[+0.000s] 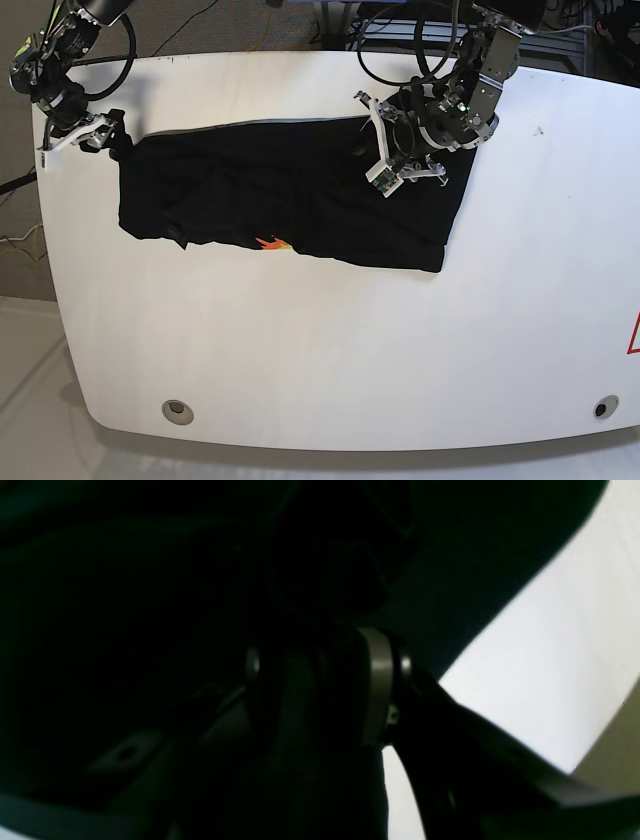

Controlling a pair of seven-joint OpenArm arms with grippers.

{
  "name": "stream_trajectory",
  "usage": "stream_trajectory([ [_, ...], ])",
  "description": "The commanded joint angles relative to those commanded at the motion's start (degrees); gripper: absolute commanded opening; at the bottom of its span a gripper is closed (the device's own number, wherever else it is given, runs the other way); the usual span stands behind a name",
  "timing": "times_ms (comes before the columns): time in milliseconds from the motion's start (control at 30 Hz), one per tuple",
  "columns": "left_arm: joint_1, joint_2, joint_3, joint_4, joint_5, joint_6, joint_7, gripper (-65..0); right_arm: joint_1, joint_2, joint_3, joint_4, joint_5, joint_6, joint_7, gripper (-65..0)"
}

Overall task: Fold the T-shirt properly
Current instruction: 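Grasp the shirt's end with the right gripper and the side with the left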

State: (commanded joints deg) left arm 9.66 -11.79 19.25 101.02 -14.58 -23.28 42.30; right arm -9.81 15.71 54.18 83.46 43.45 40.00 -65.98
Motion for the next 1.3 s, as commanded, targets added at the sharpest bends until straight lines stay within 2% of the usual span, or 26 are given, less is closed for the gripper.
stream_trajectory([
  [233,-0.09,-0.21,-0.06,0.26,0.22,-0.09,-0.16,-43.2,-0.15,0.59,-0.63,-5.03,0.95,0.00,-0.07,-16.7],
  [367,0.06,-0.58,0.20,0.72,-0.13,-0.06,-0.49,-43.3,0.26,-0.59,-4.42,-4.44,1.80,0.00,0.01,-16.1],
  [633,0.24,-1.43,0.31,1.13,-0.46,-0.06,-0.95,-43.4,2.47,-5.53,-18.08,-0.30,2.07,0.00,1.60,-16.4],
  [700,0.46,-0.69,-0.09,0.52,0.56,-0.14,-0.74,-43.9,2.86,-6.96,-24.83,1.41,1.35,0.00,2.21,-21.9],
  [767,0.54,-0.49,-0.07,0.38,0.57,-0.17,-0.62,-43.8,3.20,-7.21,-26.09,1.35,1.15,0.00,2.35,-25.2],
  [833,0.60,-0.33,-0.06,0.34,0.57,-0.14,-0.56,-43.7,3.26,-7.12,-26.31,0.81,0.88,0.00,2.58,-27.6],
  [900,0.69,-0.19,0.02,0.29,0.62,-0.19,-0.42,-43.9,3.35,-6.89,-25.87,0.08,0.42,0.00,2.59,-27.2],
  [1033,0.66,0.13,-0.16,0.09,0.85,-0.14,-0.19,-43.7,3.47,-6.23,-24.25,-1.80,-0.36,0.00,2.66,-21.4],
  [1300,0.69,1.07,0.00,-0.22,1.29,-0.17,-0.41,-43.8,2.75,-6.63,-23.77,-3.07,-1.34,0.00,1.95,-19.3],
])
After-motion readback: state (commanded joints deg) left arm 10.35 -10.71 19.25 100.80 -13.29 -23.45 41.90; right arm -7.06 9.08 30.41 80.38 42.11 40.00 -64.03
